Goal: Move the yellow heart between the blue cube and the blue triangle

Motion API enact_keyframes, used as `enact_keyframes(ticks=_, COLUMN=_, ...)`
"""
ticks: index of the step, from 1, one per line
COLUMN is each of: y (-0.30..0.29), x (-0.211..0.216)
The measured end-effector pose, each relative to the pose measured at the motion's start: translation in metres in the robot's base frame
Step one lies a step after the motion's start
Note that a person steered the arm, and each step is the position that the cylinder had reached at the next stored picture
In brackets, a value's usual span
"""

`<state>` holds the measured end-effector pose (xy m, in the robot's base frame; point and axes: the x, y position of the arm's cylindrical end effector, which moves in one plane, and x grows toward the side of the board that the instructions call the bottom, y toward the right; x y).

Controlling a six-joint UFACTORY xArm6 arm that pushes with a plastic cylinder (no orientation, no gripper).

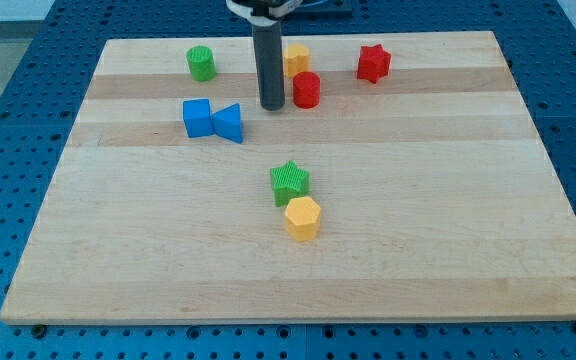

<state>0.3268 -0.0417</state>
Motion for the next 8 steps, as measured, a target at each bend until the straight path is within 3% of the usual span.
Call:
enact_keyframes(ticks=3, y=0.112, x=-0.008)
enact_keyframes(ticks=5, y=0.063, x=-0.016)
enact_keyframes(ticks=8, y=0.069, x=-0.027)
